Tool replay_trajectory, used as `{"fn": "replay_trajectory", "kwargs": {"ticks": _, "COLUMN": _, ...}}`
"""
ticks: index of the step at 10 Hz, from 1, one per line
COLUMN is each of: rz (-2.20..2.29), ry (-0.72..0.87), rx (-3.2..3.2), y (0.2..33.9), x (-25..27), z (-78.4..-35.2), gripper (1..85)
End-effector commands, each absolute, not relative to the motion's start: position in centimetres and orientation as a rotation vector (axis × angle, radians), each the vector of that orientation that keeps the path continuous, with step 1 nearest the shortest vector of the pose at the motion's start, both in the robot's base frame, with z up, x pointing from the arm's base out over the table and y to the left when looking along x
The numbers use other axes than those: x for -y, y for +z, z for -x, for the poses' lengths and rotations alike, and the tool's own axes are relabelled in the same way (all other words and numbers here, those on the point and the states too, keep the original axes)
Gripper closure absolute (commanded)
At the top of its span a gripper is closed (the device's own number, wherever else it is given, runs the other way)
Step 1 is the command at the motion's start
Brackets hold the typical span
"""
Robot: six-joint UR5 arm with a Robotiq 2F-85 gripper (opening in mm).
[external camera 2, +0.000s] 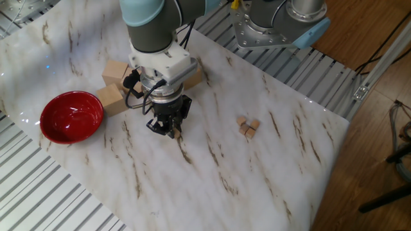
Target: Stack the blocks into a pyramid shape
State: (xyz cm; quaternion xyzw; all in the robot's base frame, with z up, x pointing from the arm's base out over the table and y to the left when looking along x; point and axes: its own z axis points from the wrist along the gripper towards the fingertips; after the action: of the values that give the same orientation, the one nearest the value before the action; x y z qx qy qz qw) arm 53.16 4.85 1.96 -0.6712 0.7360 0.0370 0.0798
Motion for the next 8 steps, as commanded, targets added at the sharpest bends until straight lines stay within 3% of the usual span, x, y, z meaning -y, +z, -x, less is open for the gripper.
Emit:
{"fn": "replay_trajectory", "kwargs": {"ticks": 1, "rz": 2.016, "ry": 0.104, "rx": -2.174, "y": 1.90, "x": -4.87, "z": -53.56, "gripper": 57.3}}
{"fn": "replay_trajectory", "kwargs": {"ticks": 8, "rz": 2.007, "ry": 0.119, "rx": -2.169, "y": 2.03, "x": -4.99, "z": -53.40, "gripper": 52.0}}
